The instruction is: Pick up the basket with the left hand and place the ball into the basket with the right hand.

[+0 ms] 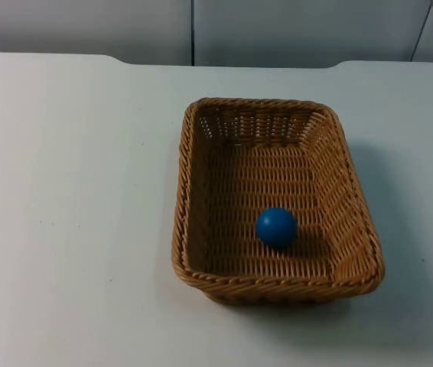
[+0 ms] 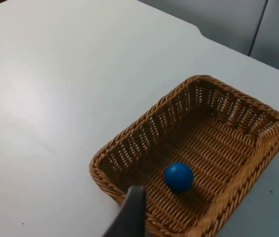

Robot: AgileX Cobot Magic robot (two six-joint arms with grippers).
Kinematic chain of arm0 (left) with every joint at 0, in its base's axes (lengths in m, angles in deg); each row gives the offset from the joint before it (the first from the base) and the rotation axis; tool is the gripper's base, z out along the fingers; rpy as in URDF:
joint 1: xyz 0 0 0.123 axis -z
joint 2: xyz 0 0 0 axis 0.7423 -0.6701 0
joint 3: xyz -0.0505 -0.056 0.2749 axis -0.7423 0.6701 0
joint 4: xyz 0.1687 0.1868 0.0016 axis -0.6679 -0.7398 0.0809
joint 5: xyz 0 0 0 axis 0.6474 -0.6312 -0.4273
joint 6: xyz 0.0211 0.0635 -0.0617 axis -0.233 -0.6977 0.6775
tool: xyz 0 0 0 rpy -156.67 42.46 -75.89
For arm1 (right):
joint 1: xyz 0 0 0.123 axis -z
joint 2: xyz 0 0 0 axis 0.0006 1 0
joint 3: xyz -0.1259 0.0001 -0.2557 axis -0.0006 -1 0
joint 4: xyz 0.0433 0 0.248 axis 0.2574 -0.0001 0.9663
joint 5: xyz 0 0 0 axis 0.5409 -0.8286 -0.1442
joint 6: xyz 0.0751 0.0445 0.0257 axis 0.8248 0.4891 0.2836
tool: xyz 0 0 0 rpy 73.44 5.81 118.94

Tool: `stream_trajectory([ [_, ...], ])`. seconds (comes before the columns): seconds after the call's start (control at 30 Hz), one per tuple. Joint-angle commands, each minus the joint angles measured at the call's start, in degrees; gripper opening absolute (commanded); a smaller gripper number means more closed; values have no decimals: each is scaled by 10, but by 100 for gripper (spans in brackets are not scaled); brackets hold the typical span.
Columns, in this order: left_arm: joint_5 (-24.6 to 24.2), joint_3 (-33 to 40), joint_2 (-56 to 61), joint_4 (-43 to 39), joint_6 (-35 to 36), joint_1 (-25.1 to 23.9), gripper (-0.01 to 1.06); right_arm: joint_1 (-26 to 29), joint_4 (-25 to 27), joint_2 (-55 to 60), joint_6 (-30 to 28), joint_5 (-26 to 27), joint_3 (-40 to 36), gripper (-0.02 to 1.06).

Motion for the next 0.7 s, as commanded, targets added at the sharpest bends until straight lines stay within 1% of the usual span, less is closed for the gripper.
stream_trajectory([
  [0.0,-9,-2,14,-4,8,0,74,-3,-5,-16,-4,-21,-4,85],
  [0.13,-57,-18,25,-8,8,0,74,-3,-3,-55,4,-23,-43,85],
  [0.17,-57,-18,25,-8,8,0,74,-3,-3,-55,4,-23,-43,85],
  [0.27,-78,-18,26,-10,8,0,74,-3,-3,-93,28,-41,-71,85],
  [0.37,-90,-18,26,-13,8,0,74,-3,-3,-121,29,-56,-72,85],
  [0.47,-106,-18,26,-18,8,0,74,-3,-5,-161,29,-85,-71,85],
  [0.5,-106,-18,26,-18,8,0,74,-3,-5,-161,29,-85,-71,85],
  [0.6,-122,-18,26,-27,8,0,74,-3,-14,-195,51,-129,-71,85],
  [0.67,-127,-18,26,-29,8,0,74,-3,-14,-210,59,-134,-69,85],
])
